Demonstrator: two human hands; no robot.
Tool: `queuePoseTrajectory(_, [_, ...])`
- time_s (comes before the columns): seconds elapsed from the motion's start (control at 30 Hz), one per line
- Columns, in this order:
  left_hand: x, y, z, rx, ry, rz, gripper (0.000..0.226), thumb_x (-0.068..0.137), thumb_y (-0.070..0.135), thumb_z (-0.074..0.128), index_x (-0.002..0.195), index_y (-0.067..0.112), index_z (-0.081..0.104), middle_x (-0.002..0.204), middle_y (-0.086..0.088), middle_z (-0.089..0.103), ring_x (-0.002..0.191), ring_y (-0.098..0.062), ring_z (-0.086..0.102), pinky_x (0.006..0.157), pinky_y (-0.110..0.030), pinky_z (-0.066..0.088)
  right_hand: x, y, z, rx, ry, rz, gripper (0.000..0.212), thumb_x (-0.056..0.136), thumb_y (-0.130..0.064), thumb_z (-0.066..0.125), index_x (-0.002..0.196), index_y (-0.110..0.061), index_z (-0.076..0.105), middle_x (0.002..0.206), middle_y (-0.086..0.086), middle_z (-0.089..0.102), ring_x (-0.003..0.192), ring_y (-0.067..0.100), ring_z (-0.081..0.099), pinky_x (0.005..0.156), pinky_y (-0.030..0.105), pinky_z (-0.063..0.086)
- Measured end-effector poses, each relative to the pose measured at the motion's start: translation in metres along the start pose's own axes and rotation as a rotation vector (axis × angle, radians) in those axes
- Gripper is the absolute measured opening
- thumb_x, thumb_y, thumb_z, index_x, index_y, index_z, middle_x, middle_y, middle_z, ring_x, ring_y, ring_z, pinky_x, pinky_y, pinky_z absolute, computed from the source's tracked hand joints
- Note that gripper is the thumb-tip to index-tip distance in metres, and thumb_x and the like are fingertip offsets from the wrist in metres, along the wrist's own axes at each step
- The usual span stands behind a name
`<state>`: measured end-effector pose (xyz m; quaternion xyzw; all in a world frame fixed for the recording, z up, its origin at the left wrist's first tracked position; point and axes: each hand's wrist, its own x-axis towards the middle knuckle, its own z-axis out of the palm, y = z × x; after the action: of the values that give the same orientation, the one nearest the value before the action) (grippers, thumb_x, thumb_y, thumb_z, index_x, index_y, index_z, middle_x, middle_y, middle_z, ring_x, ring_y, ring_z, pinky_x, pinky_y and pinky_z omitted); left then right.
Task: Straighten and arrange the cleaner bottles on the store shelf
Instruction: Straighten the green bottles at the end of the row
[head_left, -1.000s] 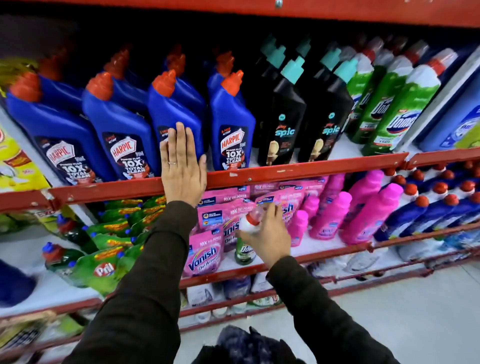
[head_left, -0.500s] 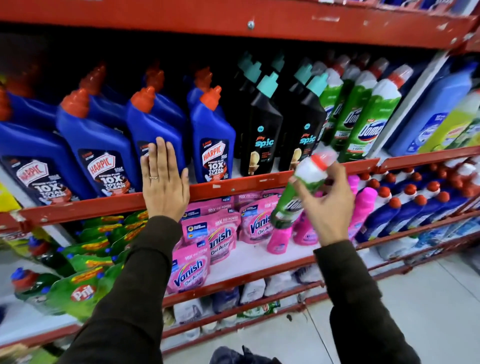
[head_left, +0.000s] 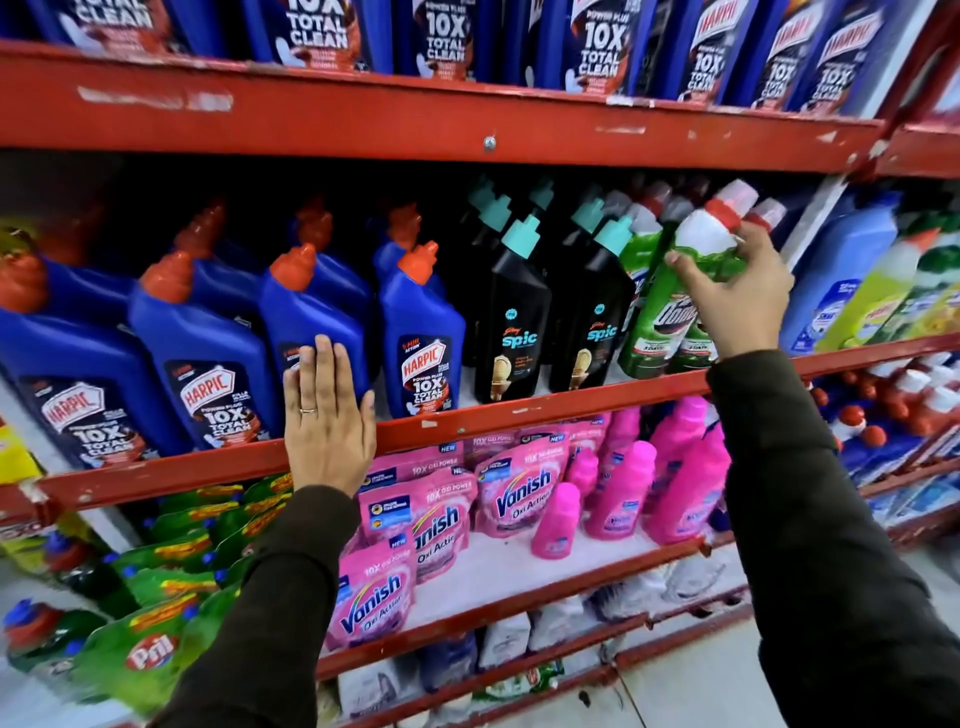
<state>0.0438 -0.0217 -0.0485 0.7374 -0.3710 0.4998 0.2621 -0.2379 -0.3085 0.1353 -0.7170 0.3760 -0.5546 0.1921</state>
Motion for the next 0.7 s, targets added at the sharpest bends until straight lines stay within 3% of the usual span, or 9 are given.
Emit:
queuePoseTrajectory(0.07, [0.000, 0.000, 0.000, -0.006, -0.001, 0.004, 0.073, 0.110, 0.028, 0.036, 0.163, 0.003, -0.006, 0.171, -0.008, -0.018, 0.159, -0.023, -0.013, 0.131, -0.042, -0.004, 0.008, 0.001, 0.005, -0.007, -0.033, -0.009, 0.060, 0.082, -0.045, 0.083, 0.131, -0.014, 0.066, 0.101, 0.001, 0.069, 0.090, 0.017, 0.062, 0.085, 0.029, 0.049])
queuePoseTrajectory(0.17, [-0.002, -0.001, 0.002, 0.000, -0.009, 0.004, 0.073, 0.109, 0.028, 0.037, 0.163, 0.002, -0.005, 0.171, -0.009, -0.016, 0.160, -0.024, -0.012, 0.131, -0.042, -0.003, 0.011, 0.007, 0.013, -0.027, -0.121, -0.009, 0.064, 0.086, -0.037, 0.084, 0.139, -0.008, 0.061, 0.114, 0.004, 0.069, 0.101, 0.016, 0.061, 0.085, 0.017, 0.041])
queuePoseTrajectory(0.27, [-0.002, -0.002, 0.003, 0.008, -0.012, 0.004, 0.073, 0.109, 0.029, 0.037, 0.163, 0.002, -0.004, 0.171, -0.010, -0.015, 0.160, -0.025, -0.012, 0.131, -0.042, -0.003, 0.008, 0.012, 0.018, -0.062, -0.171, 0.028, 0.075, 0.088, -0.041, 0.082, 0.147, -0.004, 0.054, 0.141, 0.018, 0.064, 0.129, 0.030, 0.060, 0.107, 0.035, 0.046])
queuePoseTrajectory(0.33, [-0.002, -0.001, 0.002, 0.012, -0.015, 0.006, 0.073, 0.109, 0.029, 0.037, 0.163, 0.003, -0.004, 0.171, -0.010, -0.016, 0.160, -0.025, -0.012, 0.131, -0.042, -0.003, 0.009, 0.015, 0.019, -0.113, -0.174, 0.039, 0.077, 0.089, -0.045, 0.079, 0.149, -0.006, 0.052, 0.145, 0.020, 0.062, 0.134, 0.034, 0.058, 0.110, 0.041, 0.046])
queuePoseTrajectory(0.53, [-0.002, 0.000, -0.001, 0.030, -0.058, -0.001, 0.073, 0.109, 0.030, 0.034, 0.163, 0.004, -0.008, 0.171, -0.009, -0.019, 0.159, -0.024, -0.015, 0.131, -0.044, -0.004, 0.005, 0.018, 0.023, -0.236, -0.196, 0.073, 0.079, 0.096, -0.050, 0.069, 0.157, -0.010, 0.036, 0.137, 0.026, 0.063, 0.126, 0.043, 0.060, 0.100, 0.048, 0.049])
queuePoseTrajectory(0.63, [0.000, 0.004, -0.007, 0.030, -0.087, -0.014, 0.073, 0.110, 0.032, 0.031, 0.163, 0.004, -0.010, 0.170, -0.010, -0.021, 0.159, -0.024, -0.016, 0.131, -0.043, -0.006, -0.001, 0.026, 0.030, -0.190, -0.176, 0.036, 0.081, 0.101, -0.041, 0.066, 0.163, -0.009, 0.024, 0.145, 0.024, 0.059, 0.121, 0.041, 0.062, 0.102, 0.047, 0.049])
queuePoseTrajectory(0.7, [-0.002, 0.008, -0.014, 0.029, -0.126, -0.030, 0.071, 0.110, 0.034, 0.028, 0.163, 0.003, -0.009, 0.170, -0.010, -0.019, 0.159, -0.024, -0.015, 0.130, -0.043, -0.007, -0.009, 0.032, 0.030, -0.114, -0.197, -0.002, 0.082, 0.104, -0.031, 0.063, 0.165, -0.008, 0.014, 0.158, 0.022, 0.046, 0.116, 0.039, 0.063, 0.108, 0.046, 0.047])
